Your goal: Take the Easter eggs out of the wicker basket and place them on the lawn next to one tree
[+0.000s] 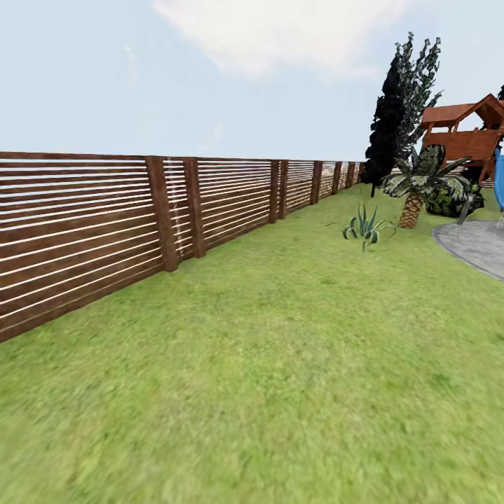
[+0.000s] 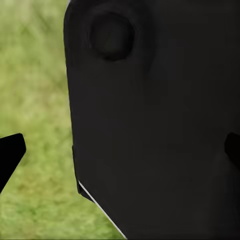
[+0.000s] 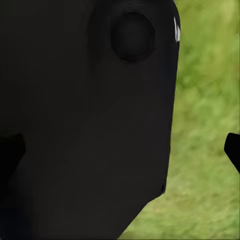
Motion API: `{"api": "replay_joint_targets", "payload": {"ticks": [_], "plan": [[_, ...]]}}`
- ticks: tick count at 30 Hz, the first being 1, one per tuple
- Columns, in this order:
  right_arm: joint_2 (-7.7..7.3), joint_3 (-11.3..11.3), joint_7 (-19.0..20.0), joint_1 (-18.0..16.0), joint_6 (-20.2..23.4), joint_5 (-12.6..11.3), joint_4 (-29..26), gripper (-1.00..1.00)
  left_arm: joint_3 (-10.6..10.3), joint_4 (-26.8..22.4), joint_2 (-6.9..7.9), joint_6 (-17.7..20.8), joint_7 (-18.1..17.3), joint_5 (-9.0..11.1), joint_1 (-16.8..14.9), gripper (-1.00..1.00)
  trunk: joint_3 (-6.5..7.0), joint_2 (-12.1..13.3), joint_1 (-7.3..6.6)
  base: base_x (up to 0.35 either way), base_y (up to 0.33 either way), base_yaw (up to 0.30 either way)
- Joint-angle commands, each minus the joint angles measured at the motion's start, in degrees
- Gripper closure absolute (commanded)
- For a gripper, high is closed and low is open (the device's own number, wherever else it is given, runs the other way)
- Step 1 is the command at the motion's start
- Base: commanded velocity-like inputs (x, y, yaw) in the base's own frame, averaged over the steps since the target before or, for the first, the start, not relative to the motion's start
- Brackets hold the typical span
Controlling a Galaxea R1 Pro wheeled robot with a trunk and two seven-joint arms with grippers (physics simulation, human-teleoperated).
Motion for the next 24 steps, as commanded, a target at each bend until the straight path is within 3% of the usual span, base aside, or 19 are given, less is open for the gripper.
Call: {"api": "replay_joint_targets", "payload": {"ticks": [1,6,12,24], "plan": [[0.33,0.09,0.06,-0.34,0.17,0.33,-0.33,-1.0,0.09,-0.33,-0.33,-0.33,-0.26,0.09,0.33,-1.0,-0.03,-0.01,0.0,0.0,0.0,0.0],[1.94,-0.26,0.09,-1.6,0.32,-0.62,-0.28,-1.0,0.24,-1.79,-1.84,-1.46,-0.35,0.2,0.6,-1.0,-0.03,-0.01,0.0,0.066,0.0,0.0],[3.87,-0.32,0.25,-1.7,0.29,-0.7,-0.27,-1.0,0.2,-3.73,-1.83,-2.62,-0.3,0.25,0.61,-1.0,-0.03,-0.01,0.0,0.323,0.002,-0.091],[3.95,-0.32,0.26,-1.76,0.18,-0.62,-0.28,-1.0,0.26,-4.97,-1.5,-2.72,-0.26,0.26,0.61,-1.0,-0.03,-0.01,0.0,0.332,0.112,-0.218]]}}
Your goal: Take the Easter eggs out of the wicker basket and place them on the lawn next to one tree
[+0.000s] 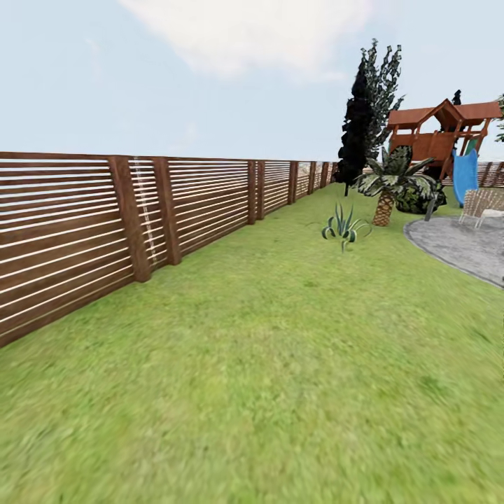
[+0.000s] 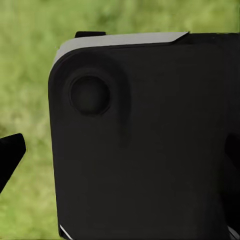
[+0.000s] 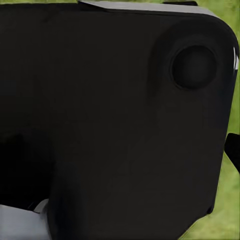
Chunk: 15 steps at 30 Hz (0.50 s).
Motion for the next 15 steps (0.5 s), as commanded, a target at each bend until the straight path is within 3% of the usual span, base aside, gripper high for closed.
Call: {"api": "replay_joint_targets", "payload": {"ticks": [1,4,10,15], "plan": [[0.0,0.0,0.02,-0.02,-0.17,-0.03,-0.04,-1.0,0.02,-0.11,-0.04,-0.08,-0.02,0.02,0.03,-1.0,-0.05,-0.02,0.04,0.33,0.132,-0.037],[0.0,0.02,0.02,-0.01,-2.72,-0.04,-0.03,-1.0,0.02,-0.12,-0.28,-0.08,0.02,0.02,0.03,-1.0,-0.05,-0.02,0.04,0.33,0.127,-0.014],[0.09,0.03,-0.12,-0.01,-3.55,-0.06,-0.01,-1.0,0.02,-0.12,-0.39,-0.14,0.06,0.02,0.03,-1.0,-0.05,-0.02,0.04,0.33,0.068,-0.004],[0.09,0.03,-0.07,0.01,-3.65,-0.06,-0.01,-1.0,0.02,-0.21,-0.11,-0.17,0.06,0.02,0.03,-1.0,-0.05,-0.02,0.04,0.33,0.001,-0.185]]}}
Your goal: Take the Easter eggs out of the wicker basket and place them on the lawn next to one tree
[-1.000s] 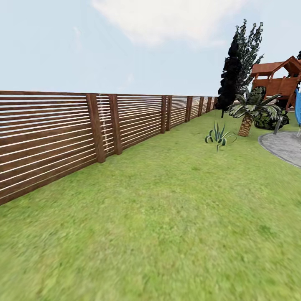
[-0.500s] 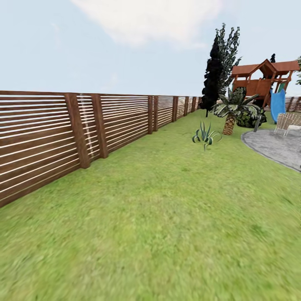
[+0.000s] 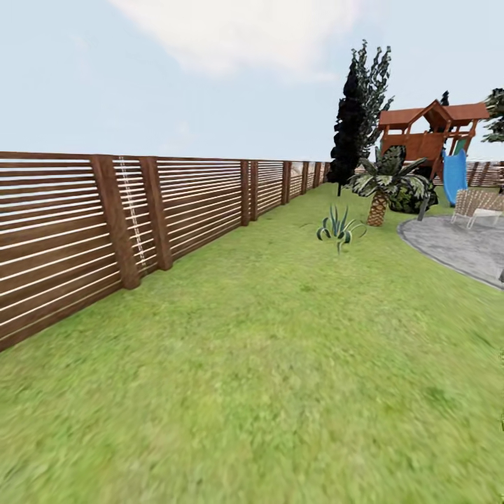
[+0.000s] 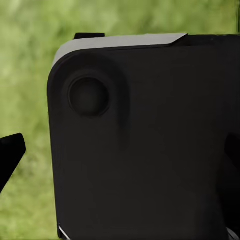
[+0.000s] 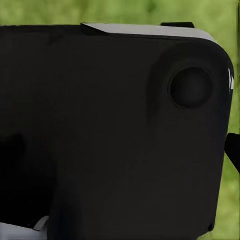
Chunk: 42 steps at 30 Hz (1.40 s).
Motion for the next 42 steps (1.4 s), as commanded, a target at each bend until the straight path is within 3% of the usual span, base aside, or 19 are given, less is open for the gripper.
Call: {"api": "replay_joint_targets", "payload": {"ticks": [1,28,42], "plan": [[0.01,-0.03,0.02,-0.05,-0.22,-0.06,0.07,-1.0,0.02,-0.1,-0.01,-0.07,-0.02,0.02,0.04,-1.0,-0.05,-0.02,0.03,0.33,0.0,-0.235],[-0.08,0.32,0.03,-0.07,-0.23,0.45,-0.13,-1.0,0.0,-1.78,0.3,-0.16,0.48,-0.05,0.04,-1.0,-0.05,-0.02,0.03,0.33,0.0,-0.235],[-0.16,0.33,-0.49,-0.07,-0.19,0.72,-11.32,-1.0,0.08,-8.07,0.72,-0.07,0.51,-0.12,0.04,-1.0,-0.05,-0.02,0.03,0.33,0.056,-0.01]]}}
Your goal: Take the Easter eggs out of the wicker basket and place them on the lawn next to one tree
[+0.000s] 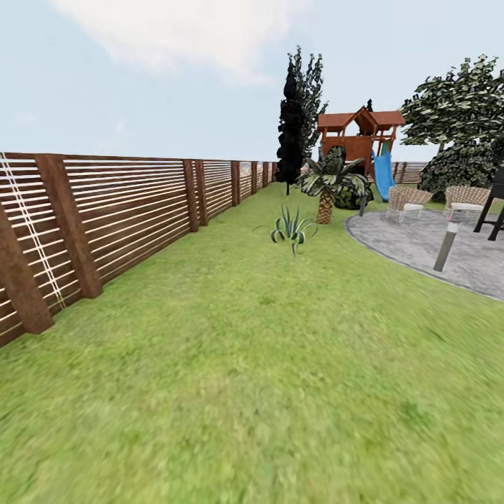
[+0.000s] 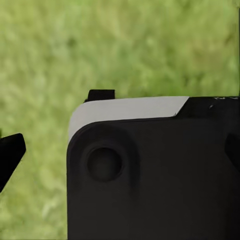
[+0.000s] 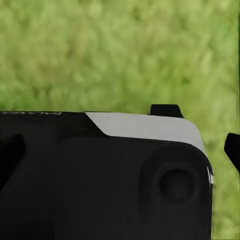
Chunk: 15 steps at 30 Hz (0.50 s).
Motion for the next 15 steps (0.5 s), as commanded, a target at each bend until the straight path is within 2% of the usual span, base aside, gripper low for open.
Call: {"api": "replay_joint_targets", "payload": {"ticks": [1,7,15], "plan": [[0.0,0.0,-0.04,-0.02,-0.2,0.01,-0.7,-1.0,0.01,-0.75,-0.01,-0.08,0.03,0.0,0.03,-1.0,-0.05,-0.02,0.04,0.33,0.072,0.0],[0.0,0.0,-0.08,-0.02,-0.17,0.02,-5.47,-1.0,0.04,-6.27,-0.01,-0.08,0.18,-0.19,0.03,-1.0,-0.05,-0.02,0.04,0.332,0.036,0.0],[-0.15,-0.07,-0.13,-0.19,-0.15,0.02,-12.87,-1.0,-0.02,-16.91,0.15,-0.06,0.21,-0.69,-0.44,-1.0,-0.05,-0.02,0.04,0.335,0.0,0.0]]}}
